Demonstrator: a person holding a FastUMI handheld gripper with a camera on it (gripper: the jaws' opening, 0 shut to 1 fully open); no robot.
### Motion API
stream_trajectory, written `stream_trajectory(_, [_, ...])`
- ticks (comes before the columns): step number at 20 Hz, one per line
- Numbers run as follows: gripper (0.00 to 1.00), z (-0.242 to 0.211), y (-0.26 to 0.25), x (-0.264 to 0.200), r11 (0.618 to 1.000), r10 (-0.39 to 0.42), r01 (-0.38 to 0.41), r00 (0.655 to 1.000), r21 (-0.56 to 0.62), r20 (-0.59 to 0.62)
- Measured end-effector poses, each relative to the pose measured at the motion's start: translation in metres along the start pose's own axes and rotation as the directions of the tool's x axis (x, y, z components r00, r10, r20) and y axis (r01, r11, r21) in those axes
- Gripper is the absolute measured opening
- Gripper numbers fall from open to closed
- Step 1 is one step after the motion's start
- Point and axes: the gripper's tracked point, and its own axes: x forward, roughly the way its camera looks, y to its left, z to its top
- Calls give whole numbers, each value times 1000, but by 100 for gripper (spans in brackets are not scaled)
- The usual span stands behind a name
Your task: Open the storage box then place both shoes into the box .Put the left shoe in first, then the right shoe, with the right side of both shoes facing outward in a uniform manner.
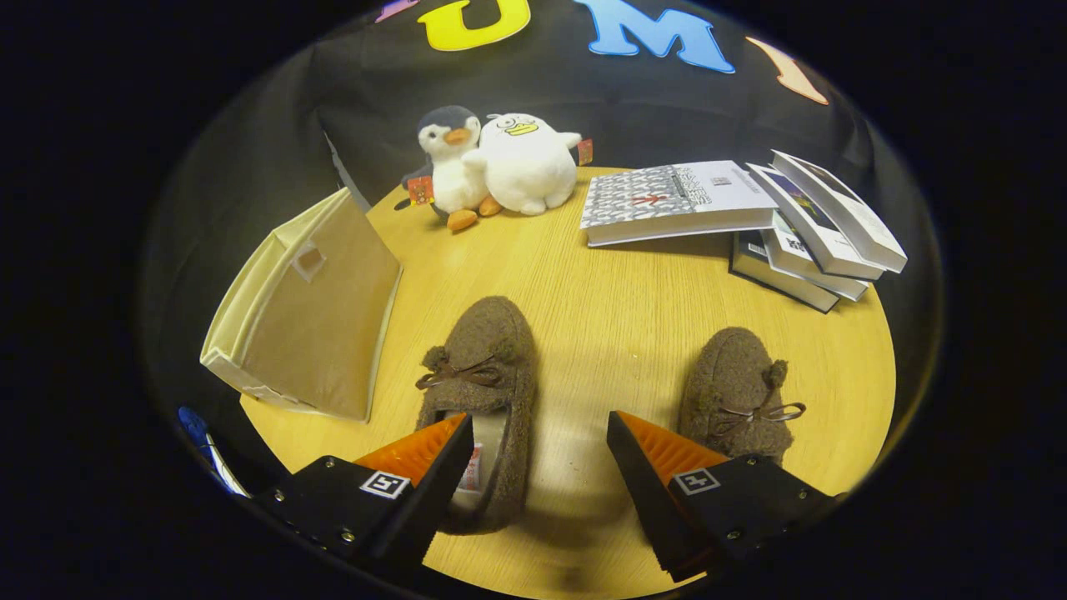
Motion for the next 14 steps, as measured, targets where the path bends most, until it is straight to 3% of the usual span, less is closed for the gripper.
stream_trajectory(2, [97, -2, -2, 13, 1000, -15, 14, 1000, -8, -22])
stream_trajectory(6, [80, 0, -1, 37, 1000, -14, 14, 998, -2, -63])
stream_trajectory(7, [52, 1, 7, 42, 1000, 13, -13, 998, 1, -64])
stream_trajectory(8, [47, 2, 13, 41, 1000, 25, -27, 997, -15, -77])
stream_trajectory(10, [2, 5, 16, 39, 996, 10, -16, 998, -87, -69])
stream_trajectory(14, [0, 16, 29, 25, 991, 31, -36, 999, -126, -40])
